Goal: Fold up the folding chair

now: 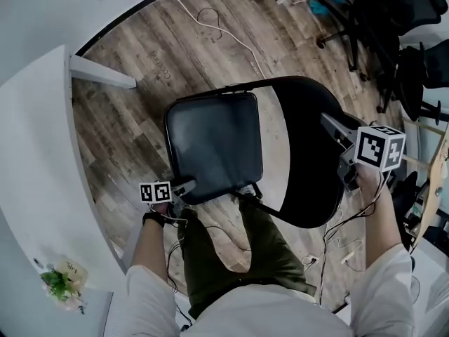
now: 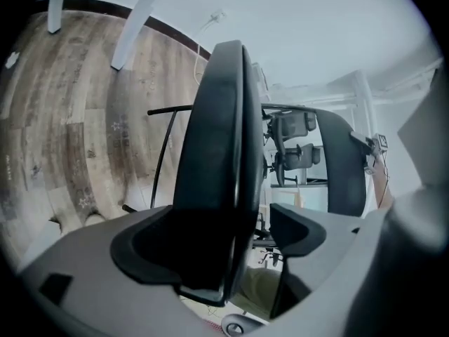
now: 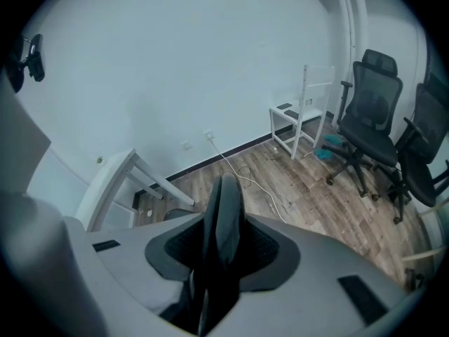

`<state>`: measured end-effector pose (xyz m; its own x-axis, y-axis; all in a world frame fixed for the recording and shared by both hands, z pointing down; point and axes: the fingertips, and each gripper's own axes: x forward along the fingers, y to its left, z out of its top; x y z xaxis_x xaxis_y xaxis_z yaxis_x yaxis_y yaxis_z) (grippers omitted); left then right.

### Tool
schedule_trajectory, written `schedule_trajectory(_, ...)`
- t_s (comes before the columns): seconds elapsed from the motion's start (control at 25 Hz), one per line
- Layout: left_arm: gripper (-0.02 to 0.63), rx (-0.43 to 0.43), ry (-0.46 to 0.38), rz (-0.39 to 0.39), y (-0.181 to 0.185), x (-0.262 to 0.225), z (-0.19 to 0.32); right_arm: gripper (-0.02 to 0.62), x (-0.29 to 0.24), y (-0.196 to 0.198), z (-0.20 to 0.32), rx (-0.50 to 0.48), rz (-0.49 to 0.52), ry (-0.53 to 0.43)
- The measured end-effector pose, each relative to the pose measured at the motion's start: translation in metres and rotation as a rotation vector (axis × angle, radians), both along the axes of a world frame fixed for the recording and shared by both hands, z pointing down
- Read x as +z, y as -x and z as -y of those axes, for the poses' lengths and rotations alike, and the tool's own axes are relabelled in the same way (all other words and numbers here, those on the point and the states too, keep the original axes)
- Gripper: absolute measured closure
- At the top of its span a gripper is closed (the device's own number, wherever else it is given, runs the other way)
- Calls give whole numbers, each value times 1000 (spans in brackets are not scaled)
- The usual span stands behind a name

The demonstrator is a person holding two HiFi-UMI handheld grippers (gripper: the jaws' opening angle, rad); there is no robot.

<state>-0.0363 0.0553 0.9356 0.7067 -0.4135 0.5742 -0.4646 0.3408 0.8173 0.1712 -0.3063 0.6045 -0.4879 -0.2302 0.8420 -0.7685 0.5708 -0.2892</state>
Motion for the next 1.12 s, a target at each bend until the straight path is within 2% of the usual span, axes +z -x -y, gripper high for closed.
schedule_trajectory(0.16, 181, 53, -53, 9, -28, -43, 16, 456, -19, -8, 4, 6, -14, -2)
schedule_trajectory(0.48, 179, 105, -116, 20, -101, -128, 46, 471, -58, -10, 3, 1, -3, 33)
schedule_trajectory(0.76, 179, 181, -118, 36, -159, -179, 67, 485, -83, -10, -3, 5, -6, 66)
schedule_trajectory(0.88, 179, 268, -123, 73, -183, -191, 73, 486, -90, -15, -1, 4, -18, 66)
schedule_trajectory(1.12, 179, 529, -193, 138, -232, -213, 83, 491, -102, -13, -1, 8, -22, 77)
